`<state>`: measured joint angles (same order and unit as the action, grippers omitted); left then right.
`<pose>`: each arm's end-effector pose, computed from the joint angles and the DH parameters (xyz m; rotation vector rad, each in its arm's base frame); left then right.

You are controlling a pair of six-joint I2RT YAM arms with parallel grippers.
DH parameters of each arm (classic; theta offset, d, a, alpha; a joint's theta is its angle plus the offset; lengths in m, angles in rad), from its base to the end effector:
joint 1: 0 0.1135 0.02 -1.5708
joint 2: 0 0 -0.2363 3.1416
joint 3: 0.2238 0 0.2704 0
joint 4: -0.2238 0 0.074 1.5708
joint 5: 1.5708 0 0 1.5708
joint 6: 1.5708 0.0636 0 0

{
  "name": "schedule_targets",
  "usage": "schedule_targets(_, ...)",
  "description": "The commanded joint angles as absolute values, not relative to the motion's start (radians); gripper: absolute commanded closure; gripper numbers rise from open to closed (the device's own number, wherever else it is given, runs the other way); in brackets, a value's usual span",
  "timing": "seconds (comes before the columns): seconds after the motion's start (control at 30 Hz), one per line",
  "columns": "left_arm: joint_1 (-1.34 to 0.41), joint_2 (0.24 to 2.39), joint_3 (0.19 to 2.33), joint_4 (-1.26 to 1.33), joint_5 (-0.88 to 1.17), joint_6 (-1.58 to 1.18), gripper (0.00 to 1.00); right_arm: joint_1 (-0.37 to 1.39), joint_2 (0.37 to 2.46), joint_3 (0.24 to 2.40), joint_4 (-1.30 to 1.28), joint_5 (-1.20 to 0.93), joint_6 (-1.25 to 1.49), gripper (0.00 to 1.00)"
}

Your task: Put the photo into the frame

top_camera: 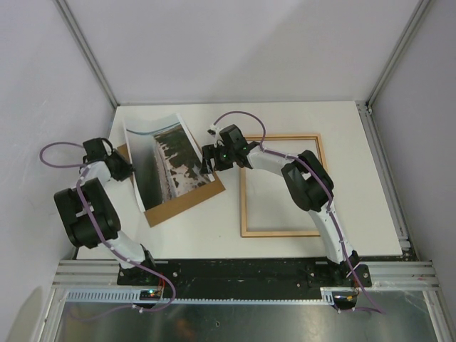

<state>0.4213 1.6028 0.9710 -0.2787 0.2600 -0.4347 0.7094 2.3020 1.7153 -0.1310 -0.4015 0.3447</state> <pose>0.3342 0.1318 0.1354 -0.9225 2.2882 -0.3279 0.3863 0.3644 0.1062 -0.6583 2.3370 0.9778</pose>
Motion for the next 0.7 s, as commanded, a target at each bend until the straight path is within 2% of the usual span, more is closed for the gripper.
schedule_targets(0.0, 0.414, 1.66, 0.996, -0.3, 0.219, -0.357, 0.71, 0.726, 2.348, 1.73, -0.2, -0.407, 0.333, 0.23)
schedule_targets(0.67, 0.414, 1.766, 1.079, -0.304, 0.067, -0.278, 0.81, 0.723, 2.35, 1.723, -0.202, -0.413, 0.316, 0.23)
